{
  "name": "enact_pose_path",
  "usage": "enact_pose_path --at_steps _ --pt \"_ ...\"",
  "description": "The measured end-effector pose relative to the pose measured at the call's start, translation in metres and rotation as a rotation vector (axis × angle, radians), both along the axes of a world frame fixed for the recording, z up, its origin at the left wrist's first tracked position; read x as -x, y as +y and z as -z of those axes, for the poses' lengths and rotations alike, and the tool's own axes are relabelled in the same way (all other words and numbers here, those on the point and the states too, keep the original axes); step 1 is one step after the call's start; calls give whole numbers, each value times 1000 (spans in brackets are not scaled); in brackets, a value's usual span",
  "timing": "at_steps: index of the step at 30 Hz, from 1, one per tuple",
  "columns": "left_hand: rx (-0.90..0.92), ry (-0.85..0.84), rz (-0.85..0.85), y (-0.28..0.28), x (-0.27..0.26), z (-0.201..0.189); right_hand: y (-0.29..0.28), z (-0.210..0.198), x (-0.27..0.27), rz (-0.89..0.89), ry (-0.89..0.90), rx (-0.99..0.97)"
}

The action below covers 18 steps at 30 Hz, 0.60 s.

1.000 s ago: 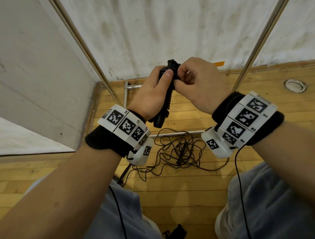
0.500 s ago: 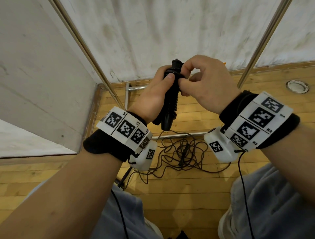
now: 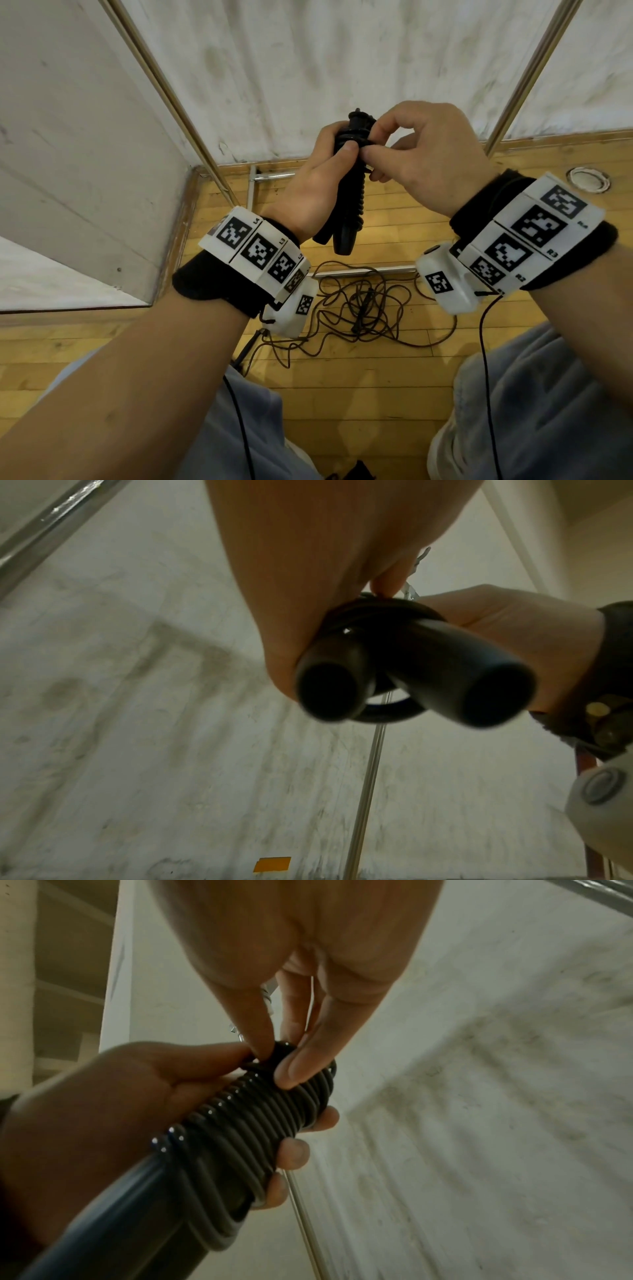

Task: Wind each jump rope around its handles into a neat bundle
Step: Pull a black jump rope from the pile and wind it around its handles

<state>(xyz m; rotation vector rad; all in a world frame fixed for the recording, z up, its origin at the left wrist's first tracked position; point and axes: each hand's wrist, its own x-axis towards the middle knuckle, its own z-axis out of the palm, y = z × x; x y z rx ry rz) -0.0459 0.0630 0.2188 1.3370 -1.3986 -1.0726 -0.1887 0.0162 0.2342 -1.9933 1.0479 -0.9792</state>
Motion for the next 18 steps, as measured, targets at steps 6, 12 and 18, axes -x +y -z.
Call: enact_pose_path --at_steps 6,12,18 --pt "-26 99 49 -2 -1 -3 -1 -1 3 -14 -5 -34" --pt "0 26 -18 -6 0 3 -1 1 4 -6 25 8" --pt "-23 -24 31 -7 -1 2 2 1 5 2 12 -28"
